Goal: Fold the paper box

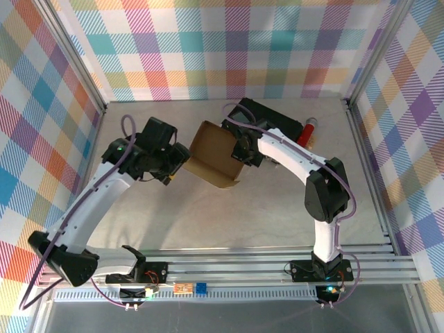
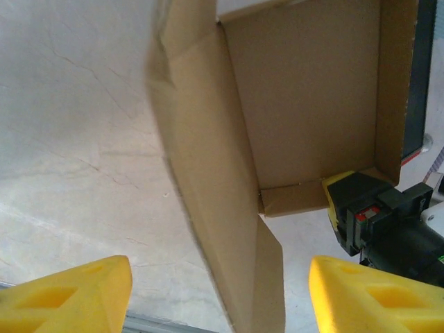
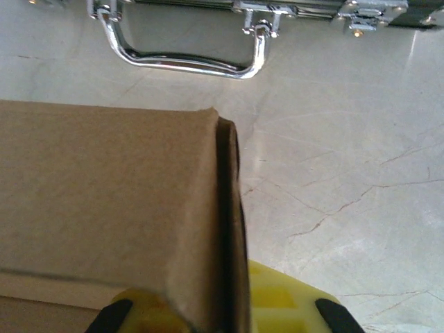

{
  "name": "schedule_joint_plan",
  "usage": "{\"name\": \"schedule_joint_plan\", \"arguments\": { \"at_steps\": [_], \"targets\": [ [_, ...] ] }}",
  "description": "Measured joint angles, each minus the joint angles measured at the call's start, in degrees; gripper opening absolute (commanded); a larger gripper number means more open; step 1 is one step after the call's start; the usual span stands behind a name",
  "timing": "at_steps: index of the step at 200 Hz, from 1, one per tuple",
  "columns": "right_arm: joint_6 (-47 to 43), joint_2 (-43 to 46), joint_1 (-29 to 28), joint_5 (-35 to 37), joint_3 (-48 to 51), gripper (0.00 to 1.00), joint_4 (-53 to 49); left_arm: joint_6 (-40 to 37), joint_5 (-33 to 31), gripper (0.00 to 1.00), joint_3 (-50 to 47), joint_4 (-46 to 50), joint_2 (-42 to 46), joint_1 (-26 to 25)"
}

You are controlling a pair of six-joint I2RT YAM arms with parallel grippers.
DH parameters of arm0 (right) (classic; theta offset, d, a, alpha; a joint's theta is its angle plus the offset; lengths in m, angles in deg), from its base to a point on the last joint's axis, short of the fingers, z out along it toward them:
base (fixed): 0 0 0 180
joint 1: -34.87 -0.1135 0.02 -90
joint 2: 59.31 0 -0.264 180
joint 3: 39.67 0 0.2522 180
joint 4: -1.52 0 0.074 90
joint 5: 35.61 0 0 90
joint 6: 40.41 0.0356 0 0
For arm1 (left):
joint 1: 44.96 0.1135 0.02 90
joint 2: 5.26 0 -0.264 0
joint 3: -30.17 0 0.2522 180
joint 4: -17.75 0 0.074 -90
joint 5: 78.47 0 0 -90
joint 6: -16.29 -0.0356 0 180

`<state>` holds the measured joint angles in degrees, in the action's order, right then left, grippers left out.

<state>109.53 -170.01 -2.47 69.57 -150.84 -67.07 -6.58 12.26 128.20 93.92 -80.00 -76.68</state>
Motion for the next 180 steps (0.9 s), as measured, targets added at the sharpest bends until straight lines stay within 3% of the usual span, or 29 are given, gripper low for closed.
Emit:
{"name": "schedule_joint_plan", "arguments": {
  "at_steps": [35, 52, 86, 103, 122, 153, 163, 180],
  "targets": [
    [1.92, 0.0, -0.37, -0.37, 0.24, 0.0, 0.2, 0.85, 0.76, 0.52, -0.13, -1.57, -3.13, -0.9],
    [2.93, -0.02, -0.57, -0.37, 0.26, 0.0, 0.42, 0.35, 0.79, 0.36, -0.13, -1.49, -3.76, -0.9],
    [5.2, -0.02, -1.29, -0.74, 0.83, 0.0, 0.79, -0.61, 0.63, 0.18, -0.44, -1.07, -4.35, -1.22],
    [6.03, -0.02, -1.68, -0.94, 1.25, 0.0, 0.81, -0.63, -0.11, 0.0, -1.07, -0.63, -4.35, -1.2],
    [7.23, -0.02, -1.9, -0.92, 1.49, 0.0, 0.81, -1.25, -1.18, 0.0, -1.55, 0.57, -4.33, -1.2],
    [8.31, -0.02, -2.12, -3.72, 1.57, 0.62, 0.76, -3.72, -3.1, 0.0, -1.44, 2.95, -4.66, -1.2],
    [8.57, -0.02, -2.19, -5.35, 1.27, 0.72, 0.17, -5.27, -4.2, 0.0, -0.85, 4.52, -5.29, -1.2],
    [8.92, 0.07, -2.43, -8.46, -0.42, 0.82, -2.05, -8.48, -6.25, 0.0, 1.2, 7.52, -6.95, -1.2]
  ]
}}
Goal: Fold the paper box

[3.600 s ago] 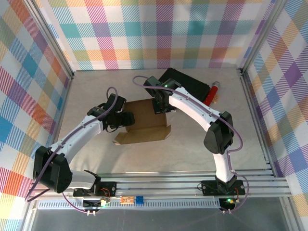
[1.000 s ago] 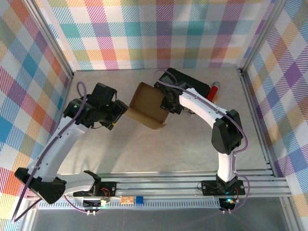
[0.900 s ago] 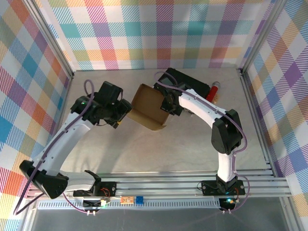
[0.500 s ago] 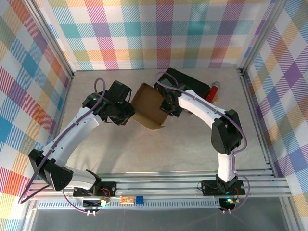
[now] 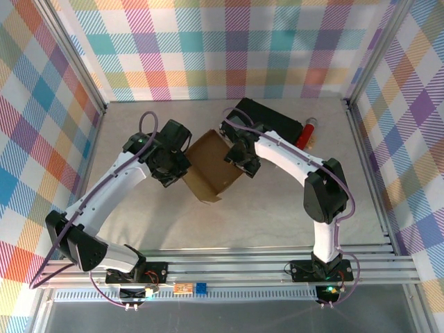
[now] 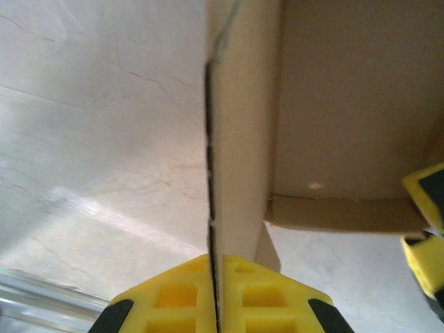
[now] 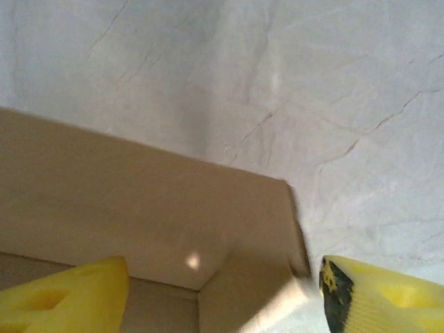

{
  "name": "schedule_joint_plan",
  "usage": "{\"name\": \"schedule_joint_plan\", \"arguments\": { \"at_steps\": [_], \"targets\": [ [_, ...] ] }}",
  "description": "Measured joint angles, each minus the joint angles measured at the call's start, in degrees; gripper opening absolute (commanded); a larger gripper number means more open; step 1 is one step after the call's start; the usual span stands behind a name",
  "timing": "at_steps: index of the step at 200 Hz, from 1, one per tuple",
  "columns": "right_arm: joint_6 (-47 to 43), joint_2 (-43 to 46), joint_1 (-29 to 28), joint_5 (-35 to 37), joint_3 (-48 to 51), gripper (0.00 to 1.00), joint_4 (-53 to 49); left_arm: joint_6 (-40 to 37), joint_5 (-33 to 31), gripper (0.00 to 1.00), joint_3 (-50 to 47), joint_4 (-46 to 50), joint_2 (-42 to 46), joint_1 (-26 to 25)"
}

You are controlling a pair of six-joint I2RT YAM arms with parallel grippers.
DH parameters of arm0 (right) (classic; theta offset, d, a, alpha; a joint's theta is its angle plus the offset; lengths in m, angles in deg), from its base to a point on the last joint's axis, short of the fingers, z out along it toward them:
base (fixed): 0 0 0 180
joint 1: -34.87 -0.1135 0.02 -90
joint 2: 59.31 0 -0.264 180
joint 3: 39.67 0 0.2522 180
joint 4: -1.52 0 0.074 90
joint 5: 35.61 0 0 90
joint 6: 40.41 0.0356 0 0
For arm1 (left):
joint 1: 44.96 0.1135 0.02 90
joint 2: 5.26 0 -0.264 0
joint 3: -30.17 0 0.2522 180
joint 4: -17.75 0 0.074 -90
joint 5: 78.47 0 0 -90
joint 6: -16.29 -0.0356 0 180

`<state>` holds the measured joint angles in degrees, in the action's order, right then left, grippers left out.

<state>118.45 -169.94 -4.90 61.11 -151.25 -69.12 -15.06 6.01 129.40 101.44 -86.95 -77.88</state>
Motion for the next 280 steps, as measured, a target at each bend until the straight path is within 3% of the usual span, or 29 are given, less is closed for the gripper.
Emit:
{"name": "schedule_joint_plan", "arguments": {
  "at_steps": [20, 52, 93, 131, 142, 159, 189, 220, 238, 257, 280],
  "targets": [
    [0.31, 1.75, -0.07, -3.08, -1.92, 0.87, -1.31, -4.98, -2.47, 0.0, 3.37, 2.8, -2.1, 0.0],
    [-1.18, 10.1, -0.07, -6.01, -2.82, 0.86, -2.1, -14.73, -5.27, 0.0, 9.14, 6.91, -5.79, 0.44],
    [-15.28, 18.67, 4.35, -11.96, 1.11, 0.65, 8.07, -31.3, -4.81, 0.0, 15.3, 8.26, -10.47, 0.81],
    [-26.43, 14.12, 15.5, -23.34, 5.18, 0.49, 16.33, -43.87, -4.48, 0.0, 20.7, 8.72, -16.63, 0.81],
    [-26.12, 11.43, 17.9, -24.59, 4.24, 0.53, 15.5, -47.32, -4.92, 0.0, 22.1, 8.5, -18.62, 0.81],
    [-22.34, 7.96, 20.57, -26.08, 3.3, 0.51, 13.9, -53.31, -6.38, 0.0, 24.61, 8.15, -21.24, 0.79],
    [-15.93, 6.75, 21.42, -29.51, 3.91, 0.52, 16.41, -65.31, -9.18, 0.0, 27.3, 6.84, -24.22, 0.24],
    [-19.23, 7.04, 21.2, -33.07, 5.97, 0.5, 26.08, -76.54, -10.95, 0.0, 27.26, 5.35, -24.26, -0.07],
    [-19.52, 5.7, 21.73, -35.87, 4.9, 0.49, 25.35, -80.78, -12.07, 0.0, 27.19, 3.5, -24.22, -0.07],
    [-14.53, 1.77, 23.41, -40.54, 1.75, 0.5, 23.45, -83.78, -12.83, 0.0, 27.15, 2.62, -24.22, -0.11],
    [-3.78, 1.38, 24.28, -42.12, 6.49, 0.57, 24.17, -86.75, -13.81, 0.0, 25.64, 1.09, -24.2, -0.46]
  ]
}}
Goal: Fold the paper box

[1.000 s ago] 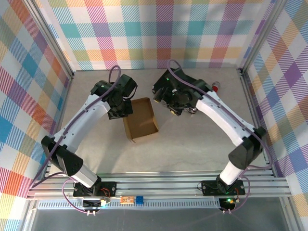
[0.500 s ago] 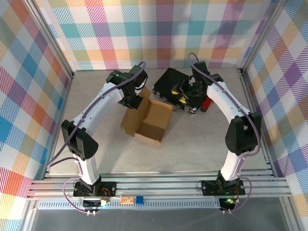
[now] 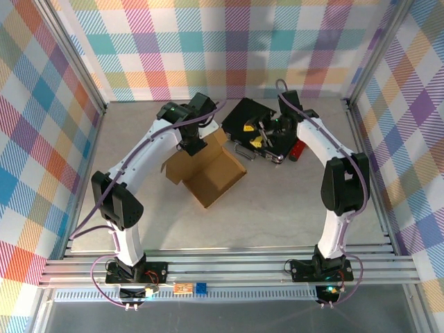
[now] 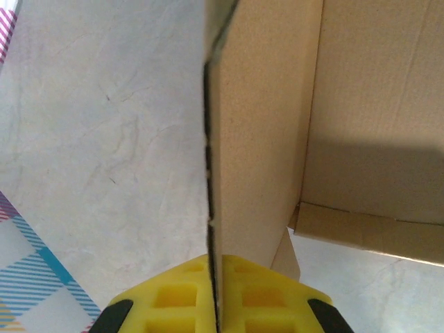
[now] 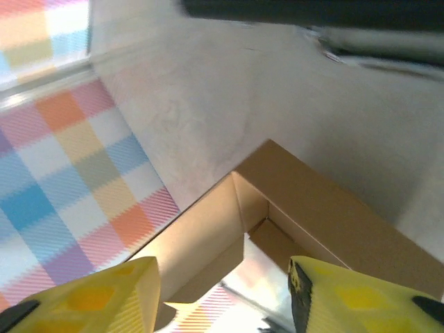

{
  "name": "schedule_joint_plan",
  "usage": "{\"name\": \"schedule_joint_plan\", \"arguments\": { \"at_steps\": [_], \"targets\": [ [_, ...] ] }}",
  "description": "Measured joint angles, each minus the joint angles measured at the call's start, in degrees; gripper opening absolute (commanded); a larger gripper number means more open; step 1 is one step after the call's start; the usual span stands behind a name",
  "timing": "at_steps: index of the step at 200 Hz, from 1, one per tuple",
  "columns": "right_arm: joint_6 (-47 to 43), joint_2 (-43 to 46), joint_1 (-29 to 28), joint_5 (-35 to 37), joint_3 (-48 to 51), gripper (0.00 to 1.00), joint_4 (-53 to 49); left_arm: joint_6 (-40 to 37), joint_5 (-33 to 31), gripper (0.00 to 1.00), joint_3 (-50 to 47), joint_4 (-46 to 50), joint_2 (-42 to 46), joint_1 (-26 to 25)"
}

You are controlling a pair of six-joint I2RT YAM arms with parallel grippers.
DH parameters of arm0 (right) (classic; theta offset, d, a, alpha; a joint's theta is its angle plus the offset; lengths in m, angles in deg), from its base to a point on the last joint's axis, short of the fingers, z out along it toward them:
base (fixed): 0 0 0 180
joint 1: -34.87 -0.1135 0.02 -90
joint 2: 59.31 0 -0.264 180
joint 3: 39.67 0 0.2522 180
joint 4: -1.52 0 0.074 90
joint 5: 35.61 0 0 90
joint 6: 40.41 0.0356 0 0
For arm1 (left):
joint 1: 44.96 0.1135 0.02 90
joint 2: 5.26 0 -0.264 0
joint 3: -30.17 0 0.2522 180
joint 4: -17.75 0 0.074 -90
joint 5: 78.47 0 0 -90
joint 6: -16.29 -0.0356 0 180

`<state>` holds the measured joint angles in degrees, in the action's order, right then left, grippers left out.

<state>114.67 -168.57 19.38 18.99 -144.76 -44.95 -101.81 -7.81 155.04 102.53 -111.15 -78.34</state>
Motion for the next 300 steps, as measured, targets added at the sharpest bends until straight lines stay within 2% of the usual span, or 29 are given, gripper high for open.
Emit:
{"name": "schedule_joint_plan", "arguments": {
  "at_steps": [16, 44, 51, 62, 69, 76, 90, 109, 140, 198, 291, 300],
  "targets": [
    [6.58, 0.11, -0.57, 0.0, 1.31, 0.62, -1.97, -1.84, -0.94, 0.0, -1.25, -0.96, 0.0, -0.5],
    [17.33, 0.72, -2.36, -1.51, 1.2, 0.62, -2.73, -3.96, -1.79, 0.0, -2.34, -2.08, 0.33, -0.96],
    [19.69, 0.83, -2.78, -1.97, 1.14, 0.58, -2.51, -4.37, -1.88, 0.0, -2.58, -2.43, 0.42, -1.01],
    [22.14, 0.83, -3.26, -2.14, 0.37, 0.45, -2.62, -4.76, -2.29, 0.0, -2.86, -2.84, 0.48, -1.14],
    [22.62, 0.63, -3.37, -2.1, -0.85, 0.43, -3.17, -5.01, -2.51, 0.0, -3.1, -3.19, 0.55, -1.22],
    [21.66, 0.24, -3.61, -1.9, -2.89, 0.39, -4.2, -5.22, -2.67, 0.0, -3.3, -3.56, 0.63, -1.29],
    [16.74, -1.75, -3.54, -1.22, -9.64, 0.24, -6.99, -5.86, -2.86, 0.0, -3.91, -4.17, 0.94, -1.46],
    [7.21, -4.9, -2.47, -1.68, -17.9, 0.2, -8.98, -6.36, -2.84, 0.0, -4.52, -4.81, 1.62, -1.62],
    [-3.89, -8.11, -1.16, -3.96, -19.47, 0.05, -12.46, -7.15, -2.8, 0.0, -4.92, -5.86, 2.43, -1.77],
    [-14.71, -12.15, -2.25, -4.76, -19.82, 0.08, -18.1, -7.5, -2.64, 0.0, -4.92, -6.88, 2.51, -1.79],
    [-16.33, -12.13, -6.88, -6.25, -19.85, 0.11, -18.64, -7.06, -2.8, 0.0, -4.9, -6.73, 2.51, -1.79],
    [-16.41, -12.13, -6.91, -6.25, -19.85, 0.14, -18.67, -7.06, -2.8, 0.0, -4.9, -6.75, 2.51, -1.79]
  ]
}}
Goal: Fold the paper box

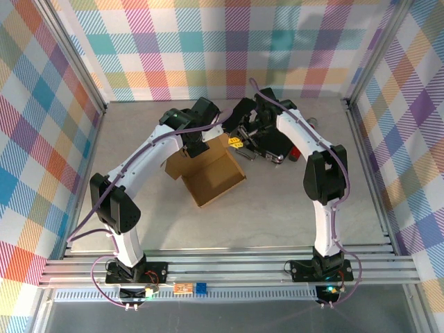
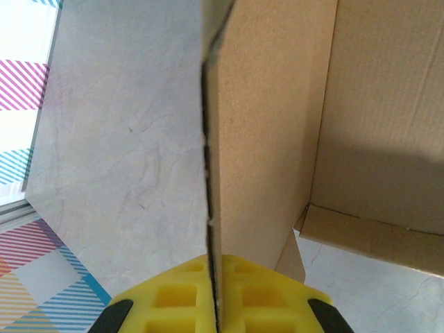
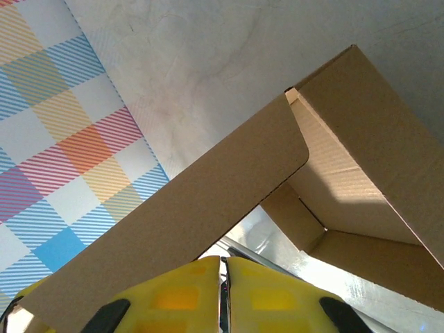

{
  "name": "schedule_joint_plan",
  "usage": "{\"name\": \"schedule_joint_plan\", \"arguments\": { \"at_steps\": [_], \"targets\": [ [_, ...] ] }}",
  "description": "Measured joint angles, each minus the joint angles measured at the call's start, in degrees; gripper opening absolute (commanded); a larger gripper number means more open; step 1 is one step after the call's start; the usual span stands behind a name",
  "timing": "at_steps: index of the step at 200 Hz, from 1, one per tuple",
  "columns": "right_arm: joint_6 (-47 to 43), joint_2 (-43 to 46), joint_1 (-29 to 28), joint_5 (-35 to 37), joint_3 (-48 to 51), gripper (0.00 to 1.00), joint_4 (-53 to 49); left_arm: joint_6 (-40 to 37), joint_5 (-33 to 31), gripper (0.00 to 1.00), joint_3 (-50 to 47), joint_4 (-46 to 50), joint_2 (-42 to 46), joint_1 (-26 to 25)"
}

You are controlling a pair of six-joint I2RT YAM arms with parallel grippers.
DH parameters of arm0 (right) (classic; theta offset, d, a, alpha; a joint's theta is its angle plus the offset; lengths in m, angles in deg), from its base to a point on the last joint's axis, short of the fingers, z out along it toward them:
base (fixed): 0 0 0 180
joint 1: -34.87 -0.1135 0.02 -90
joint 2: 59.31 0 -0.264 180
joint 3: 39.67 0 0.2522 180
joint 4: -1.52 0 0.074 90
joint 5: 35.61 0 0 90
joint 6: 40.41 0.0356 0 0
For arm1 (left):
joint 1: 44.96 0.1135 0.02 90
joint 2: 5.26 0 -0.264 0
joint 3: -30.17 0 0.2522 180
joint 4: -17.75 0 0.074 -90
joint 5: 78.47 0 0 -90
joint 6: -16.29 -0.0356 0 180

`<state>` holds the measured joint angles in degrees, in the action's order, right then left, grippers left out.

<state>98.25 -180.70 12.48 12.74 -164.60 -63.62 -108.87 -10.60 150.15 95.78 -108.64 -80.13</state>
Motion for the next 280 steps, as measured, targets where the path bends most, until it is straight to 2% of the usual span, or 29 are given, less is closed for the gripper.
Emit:
{"name": "schedule_joint_plan", "arguments": {
  "at_steps": [12, 46, 64, 79, 100, 122, 142, 172, 208, 237, 280],
  "targets": [
    [-0.33, 0.0, 0.02, 0.46, 0.0, 0.22, -0.17, 0.0, -0.02, 0.0, 0.0, 0.02, 0.0, 0.0],
    [0.59, 2.4, 1.53, 0.94, 2.21, 0.22, 1.99, 0.22, 0.2, 0.0, 0.0, -0.07, -0.02, 0.0],
    [2.56, 3.85, 2.75, 0.74, 2.34, 0.36, 3.45, 0.26, 0.2, 0.0, 0.0, -0.07, -0.02, 0.0],
    [4.72, 4.96, 3.72, 1.22, 2.34, 0.4, 4.98, 0.44, 0.22, 0.0, 0.0, -0.07, -0.02, 0.0],
    [12.94, 6.47, 4.52, 1.46, 3.43, 0.45, 7.23, 0.96, 0.17, 0.0, 0.0, -0.04, -0.02, 0.0],
    [28.33, 10.25, 3.87, 1.2, 13.49, 0.5, 16.41, 1.53, 0.17, 0.0, 0.48, 0.04, -0.15, -0.02],
    [40.68, 11.63, 1.84, 2.43, 20.2, 0.52, 22.84, 2.45, 0.13, 0.0, 0.92, 0.02, -0.22, -0.2],
    [51.12, 11.19, -0.02, 3.3, 19.52, 0.51, 27.21, 3.56, -0.04, 0.0, 1.09, 0.02, -0.52, -0.55],
    [55.84, 11.08, -0.79, 2.97, 18.27, 0.49, 29.22, 4.92, -0.24, 0.0, 1.88, 0.09, -1.25, -0.59],
    [58.64, 11.61, -0.87, 3.76, 22.6, 0.5, 33.09, 5.77, -0.31, 0.0, 2.58, 0.2, -1.9, -0.59],
    [61.16, 12.28, -0.11, 7.74, 24.7, 0.51, 36.61, 7.02, -0.55, 0.0, 3.08, 0.79, -2.43, -0.68]
  ]
}}
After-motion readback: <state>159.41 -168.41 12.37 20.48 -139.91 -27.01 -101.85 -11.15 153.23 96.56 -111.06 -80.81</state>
